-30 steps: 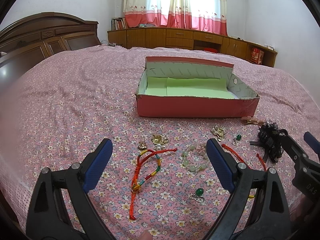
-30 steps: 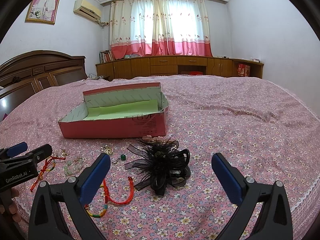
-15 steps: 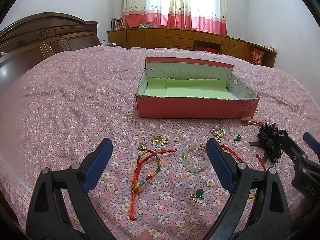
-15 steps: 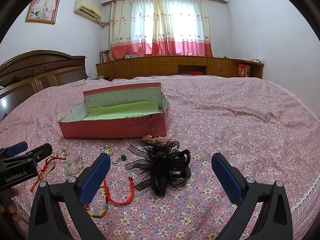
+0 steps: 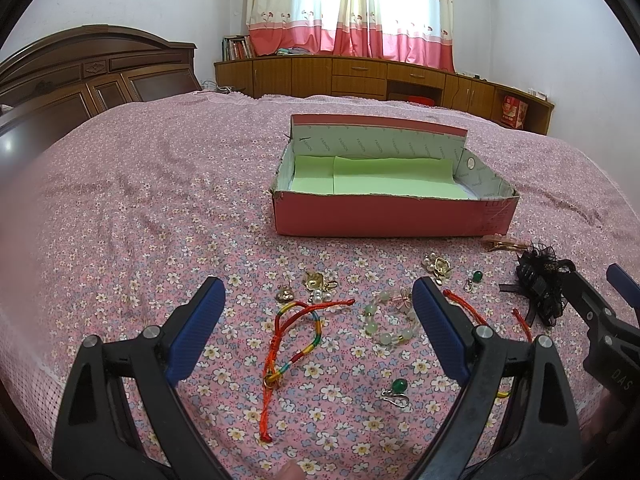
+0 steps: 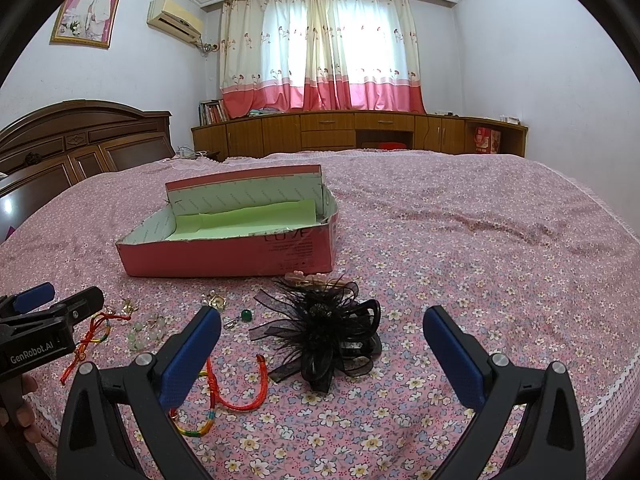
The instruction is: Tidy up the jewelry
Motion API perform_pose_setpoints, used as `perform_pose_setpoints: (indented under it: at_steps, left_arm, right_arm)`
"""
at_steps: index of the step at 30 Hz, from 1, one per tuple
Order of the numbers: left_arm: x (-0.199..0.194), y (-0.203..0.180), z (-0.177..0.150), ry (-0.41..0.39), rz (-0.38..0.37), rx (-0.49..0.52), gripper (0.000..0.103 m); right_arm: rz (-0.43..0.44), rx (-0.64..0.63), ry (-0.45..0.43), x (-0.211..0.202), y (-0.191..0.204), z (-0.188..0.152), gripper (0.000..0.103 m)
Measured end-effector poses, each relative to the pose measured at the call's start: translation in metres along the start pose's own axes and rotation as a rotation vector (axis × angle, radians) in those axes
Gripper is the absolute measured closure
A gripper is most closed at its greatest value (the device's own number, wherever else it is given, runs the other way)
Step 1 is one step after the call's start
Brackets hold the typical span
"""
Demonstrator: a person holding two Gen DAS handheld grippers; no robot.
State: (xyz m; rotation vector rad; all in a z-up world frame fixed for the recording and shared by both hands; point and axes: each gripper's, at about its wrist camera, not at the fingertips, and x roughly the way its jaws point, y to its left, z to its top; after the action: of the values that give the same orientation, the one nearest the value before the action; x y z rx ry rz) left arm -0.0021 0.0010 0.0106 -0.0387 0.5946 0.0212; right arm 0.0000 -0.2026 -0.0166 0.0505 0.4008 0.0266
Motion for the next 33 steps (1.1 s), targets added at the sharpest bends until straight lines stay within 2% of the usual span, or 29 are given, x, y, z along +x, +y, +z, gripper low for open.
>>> perform_pose_setpoints:
  at_steps: [9, 21, 26, 28, 33]
  left_arm:
    - [0.002, 0.01, 0.005, 0.012, -0.011, -0.004, 0.015]
    - [0.014, 0.037, -0.01, 0.111, 0.001, -0.021, 0.015]
    - [0.018, 0.041, -0.017, 0.147, -0.02, -0.042, 0.016]
    - [0.021, 0.037, -0.02, 0.16, -0.03, -0.022, 0.02]
    - [0.037, 0.027, -0.028, 0.231, -0.076, 0.015, 0.052]
  right_arm:
    - [-0.004, 0.001, 0.003, 0.005, -0.003, 0.005, 0.0]
    - [-0.022, 0.03, 0.051, 0.014, -0.019, 0.004, 0.0]
    - [-0.024, 0.04, 0.075, 0.019, -0.022, 0.002, 0.0]
    - [-0.024, 0.041, 0.082, 0.021, -0.022, 0.001, 0.0]
    - [-0.022, 0.046, 0.105, 0.026, -0.024, -0.001, 0.0]
